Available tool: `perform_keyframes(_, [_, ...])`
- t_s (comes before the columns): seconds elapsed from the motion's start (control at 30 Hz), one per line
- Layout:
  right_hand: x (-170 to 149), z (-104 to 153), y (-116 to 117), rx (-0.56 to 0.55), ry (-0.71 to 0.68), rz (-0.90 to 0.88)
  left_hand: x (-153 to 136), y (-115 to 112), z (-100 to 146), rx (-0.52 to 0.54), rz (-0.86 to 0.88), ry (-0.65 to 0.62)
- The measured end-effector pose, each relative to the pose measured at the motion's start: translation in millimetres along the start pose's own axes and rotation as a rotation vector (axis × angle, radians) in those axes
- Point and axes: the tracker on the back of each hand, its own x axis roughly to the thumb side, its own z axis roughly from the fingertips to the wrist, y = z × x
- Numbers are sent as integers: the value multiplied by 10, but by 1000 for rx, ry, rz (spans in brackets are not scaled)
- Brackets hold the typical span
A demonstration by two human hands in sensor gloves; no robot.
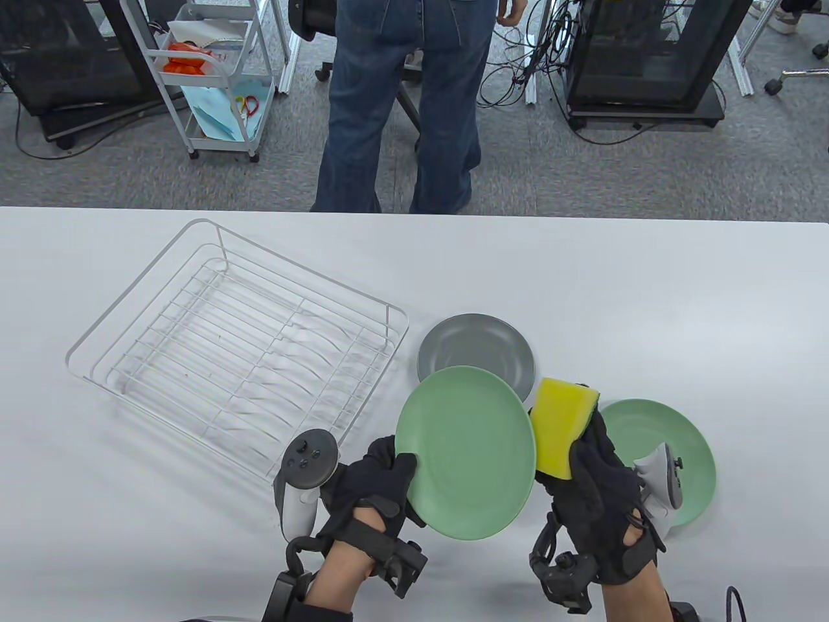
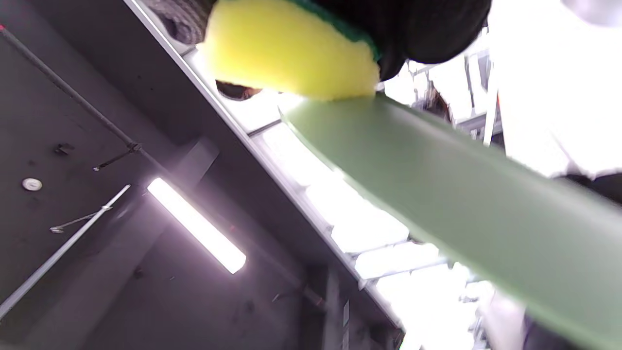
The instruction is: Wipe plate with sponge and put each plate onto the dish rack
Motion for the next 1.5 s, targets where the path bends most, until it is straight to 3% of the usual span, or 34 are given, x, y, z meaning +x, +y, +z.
perform_keyframes(0.2, [78,79,-256,-317,68,404,120,54,60,54,-46,-38])
perform_keyframes(0.27, [67,85,-281,-348,95,471,174,86,82,68,-65,-55])
perform_keyframes(0.5, [-35,33,-216,-305,149,489,303,238,157,93,-22,-44])
perform_keyframes(0.7, [-52,14,-215,-287,166,506,674,605,154,205,-242,12])
perform_keyframes(0.9, [-94,-18,-132,-227,189,520,931,990,35,303,-439,141])
perform_keyframes(1.27, [-127,-42,-157,-228,207,509,1132,1321,-274,347,-601,413])
perform_keyframes(1.5, [-129,-71,-146,-215,212,508,1130,1463,-373,419,-612,547])
